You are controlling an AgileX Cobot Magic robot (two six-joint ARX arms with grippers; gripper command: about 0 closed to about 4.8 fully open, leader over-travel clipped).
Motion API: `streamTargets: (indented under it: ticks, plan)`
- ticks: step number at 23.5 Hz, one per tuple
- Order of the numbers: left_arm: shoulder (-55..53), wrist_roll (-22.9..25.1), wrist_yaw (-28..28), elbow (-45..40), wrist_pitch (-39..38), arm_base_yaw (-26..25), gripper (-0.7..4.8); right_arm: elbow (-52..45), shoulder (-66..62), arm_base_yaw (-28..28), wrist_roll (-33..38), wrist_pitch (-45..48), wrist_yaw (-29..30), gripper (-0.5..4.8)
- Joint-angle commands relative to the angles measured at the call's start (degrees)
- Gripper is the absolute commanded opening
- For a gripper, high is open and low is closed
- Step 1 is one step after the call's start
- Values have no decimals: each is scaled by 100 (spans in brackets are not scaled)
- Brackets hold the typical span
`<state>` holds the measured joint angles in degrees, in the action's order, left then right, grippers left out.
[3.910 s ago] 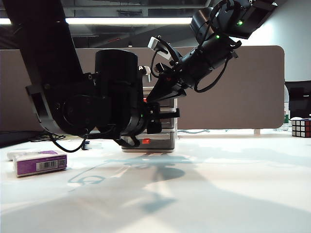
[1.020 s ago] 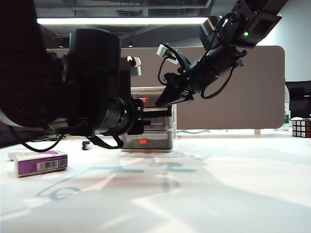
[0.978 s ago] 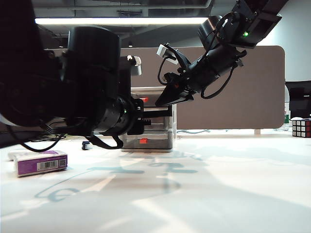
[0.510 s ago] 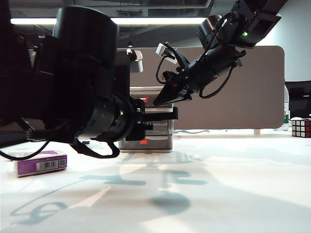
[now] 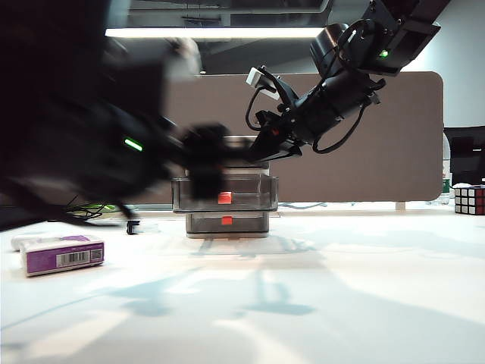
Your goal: Open the second layer of the drawer on the table, pick up a pack of napkins on the table and put it in, and finally close the drawer.
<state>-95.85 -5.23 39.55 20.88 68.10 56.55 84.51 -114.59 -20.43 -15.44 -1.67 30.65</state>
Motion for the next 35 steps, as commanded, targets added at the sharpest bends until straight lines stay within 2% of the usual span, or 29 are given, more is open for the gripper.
streamTargets:
  ticks: [1,4,5,6,7,8,10,11,12,13,16,19,21,23,24,26,28,30,33,35]
  plan:
    - [824,195,378,-474,-356,-50,283,28,28,0,24,20,109,-5]
    - [1888,157,109,-898,-1228,-269,270,28,52,-7,50,13,350,-5]
    - [2188,107,-11,-966,-1539,-306,242,28,66,-15,50,-7,407,-5]
    - [2559,15,-133,-1016,-1952,-352,178,28,90,-15,48,-63,400,-5]
    - [2859,17,-254,-1038,-2315,-387,142,28,127,-15,42,-149,385,-5]
    - [3152,33,-343,-1040,-2734,-415,138,31,160,-17,42,-243,385,-5]
    - [3794,55,-439,-1036,-3624,-564,138,31,208,-24,46,-337,407,-5]
    - [4271,55,-789,-1034,-4365,-782,141,31,256,-22,46,-433,424,-5]
    - [4551,55,-1047,-1034,-4817,-977,166,31,304,-13,46,-527,437,-5]
    - [5001,42,-1375,-1027,-5582,-1421,244,31,382,-17,46,-632,470,-5]
    - [5517,42,-1687,-1029,-6225,-2044,257,31,514,-26,83,-769,688,-5]
    - [5884,-4,-1666,-1027,-6286,-2470,256,31,636,-26,90,-907,704,-5]
    - [6122,-103,-1663,-1032,-5974,-2632,255,31,765,-50,94,-1025,728,-5]
    - [6133,616,-1775,-1040,-5757,-2634,260,31,887,-50,92,-1134,726,-5]
    - [6083,1123,-2090,-1049,-5781,-2660,317,31,922,-52,92,-1163,732,-5]
    - [5956,1751,-2793,-1054,-5899,-2850,409,31,979,-55,92,-1233,837,-5]
    - [5753,1840,-3429,-1054,-5947,-3102,408,31,1014,-55,92,-1292,914,-5]
    - [5429,1845,-3779,-1051,-5829,-3473,409,31,1029,-55,90,-1357,940,-5]
    - [4896,1880,-4376,-1049,-5449,-4048,409,31,1047,-55,50,-1469,938,-5]
    - [4489,1891,-4990,-1049,-5042,-4446,409,28,1047,-55,39,-1513,940,-5]
